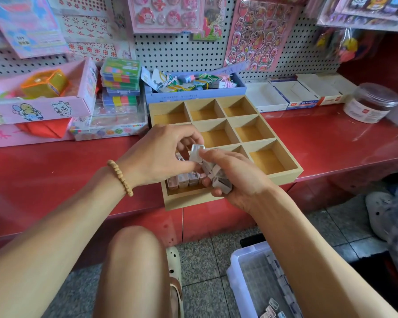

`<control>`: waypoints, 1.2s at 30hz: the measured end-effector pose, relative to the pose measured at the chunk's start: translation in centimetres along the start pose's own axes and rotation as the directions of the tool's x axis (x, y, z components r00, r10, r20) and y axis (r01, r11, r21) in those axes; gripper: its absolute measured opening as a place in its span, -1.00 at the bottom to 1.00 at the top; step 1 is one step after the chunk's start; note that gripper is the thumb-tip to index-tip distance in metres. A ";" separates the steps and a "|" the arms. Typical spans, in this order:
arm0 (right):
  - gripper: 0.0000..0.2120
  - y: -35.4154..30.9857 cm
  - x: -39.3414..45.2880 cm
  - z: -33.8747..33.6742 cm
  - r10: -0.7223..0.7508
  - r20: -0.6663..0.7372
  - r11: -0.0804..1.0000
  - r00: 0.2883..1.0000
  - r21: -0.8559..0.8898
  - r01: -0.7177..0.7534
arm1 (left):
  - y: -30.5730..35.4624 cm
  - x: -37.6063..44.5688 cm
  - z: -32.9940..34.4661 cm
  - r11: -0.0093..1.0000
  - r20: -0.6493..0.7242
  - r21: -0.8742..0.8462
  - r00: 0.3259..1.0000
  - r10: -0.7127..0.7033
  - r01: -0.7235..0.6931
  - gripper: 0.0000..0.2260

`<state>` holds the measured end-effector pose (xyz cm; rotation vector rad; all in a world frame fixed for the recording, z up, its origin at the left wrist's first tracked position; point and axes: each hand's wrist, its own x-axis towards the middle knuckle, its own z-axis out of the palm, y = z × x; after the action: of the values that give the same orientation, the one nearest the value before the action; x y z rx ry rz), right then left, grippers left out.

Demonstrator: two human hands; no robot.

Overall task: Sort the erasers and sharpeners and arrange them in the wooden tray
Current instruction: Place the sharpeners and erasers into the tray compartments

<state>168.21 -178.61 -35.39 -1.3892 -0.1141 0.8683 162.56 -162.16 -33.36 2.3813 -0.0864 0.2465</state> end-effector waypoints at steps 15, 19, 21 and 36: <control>-0.82 -0.2 -0.7 -1.6 -0.020 -0.145 0.996 0.989 0.079 0.031 | -3.5 -2.6 0.6 0.890 0.012 0.389 0.965 -0.261 0.236 -0.67; -0.82 -0.2 -0.7 -1.7 -0.026 -0.150 0.997 0.988 0.070 0.037 | -3.5 -2.5 1.0 0.856 -0.015 0.453 0.963 -0.271 0.248 -0.64; -0.82 -0.2 -0.7 -1.8 -0.023 -0.156 0.997 0.987 0.070 0.035 | -3.6 -2.6 1.3 0.839 -0.018 0.478 0.958 -0.288 0.261 -0.63; -0.77 0.5 -0.6 -2.0 0.026 -0.179 0.987 0.984 0.161 0.003 | -3.6 -2.6 2.2 0.858 -0.065 0.449 0.967 -0.247 0.249 -0.75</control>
<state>168.61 -180.61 -36.04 -1.3107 0.1013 0.7403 160.81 -161.07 -37.89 2.8223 0.3161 0.1601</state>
